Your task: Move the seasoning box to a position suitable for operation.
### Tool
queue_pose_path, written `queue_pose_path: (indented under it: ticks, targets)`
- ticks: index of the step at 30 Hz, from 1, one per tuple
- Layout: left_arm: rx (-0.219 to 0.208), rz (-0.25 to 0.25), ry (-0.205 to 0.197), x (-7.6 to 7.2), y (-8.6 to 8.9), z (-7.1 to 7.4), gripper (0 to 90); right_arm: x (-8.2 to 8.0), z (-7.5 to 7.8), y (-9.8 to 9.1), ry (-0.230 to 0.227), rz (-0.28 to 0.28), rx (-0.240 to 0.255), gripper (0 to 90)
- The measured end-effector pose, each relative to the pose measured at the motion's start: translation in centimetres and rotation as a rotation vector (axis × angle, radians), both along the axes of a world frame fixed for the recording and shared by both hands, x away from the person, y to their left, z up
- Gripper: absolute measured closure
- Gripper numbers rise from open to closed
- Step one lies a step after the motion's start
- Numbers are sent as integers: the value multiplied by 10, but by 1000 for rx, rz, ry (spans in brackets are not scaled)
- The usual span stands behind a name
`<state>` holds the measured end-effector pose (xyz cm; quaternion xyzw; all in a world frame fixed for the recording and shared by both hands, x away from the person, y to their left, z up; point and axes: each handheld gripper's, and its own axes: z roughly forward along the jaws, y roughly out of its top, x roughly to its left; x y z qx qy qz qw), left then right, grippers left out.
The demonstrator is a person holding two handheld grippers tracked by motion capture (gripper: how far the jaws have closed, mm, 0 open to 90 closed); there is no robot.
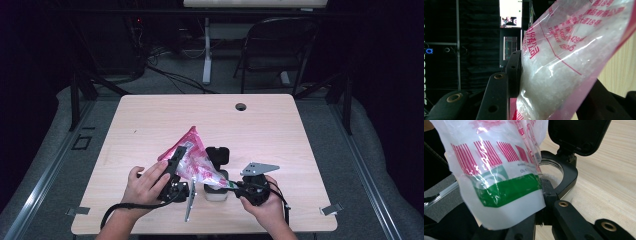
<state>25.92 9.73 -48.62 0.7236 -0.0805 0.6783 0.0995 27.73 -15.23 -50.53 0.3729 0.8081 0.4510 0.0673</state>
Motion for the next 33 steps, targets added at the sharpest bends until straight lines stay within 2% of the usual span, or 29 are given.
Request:
queue_pose_path:
  ticks: [25, 31, 33]
  targets:
    - [-2, -12, -7, 0, -1, 0, 613, 0, 1, -3, -8, -16, 4, 900]
    - [-3, -9, 0, 0, -1, 0, 612, 0, 3, -5, -14, -20, 3, 900]
    - [-13, -6, 15, 1, 0, -2, 611, -1, 4, -5, -18, -28, 7, 900]
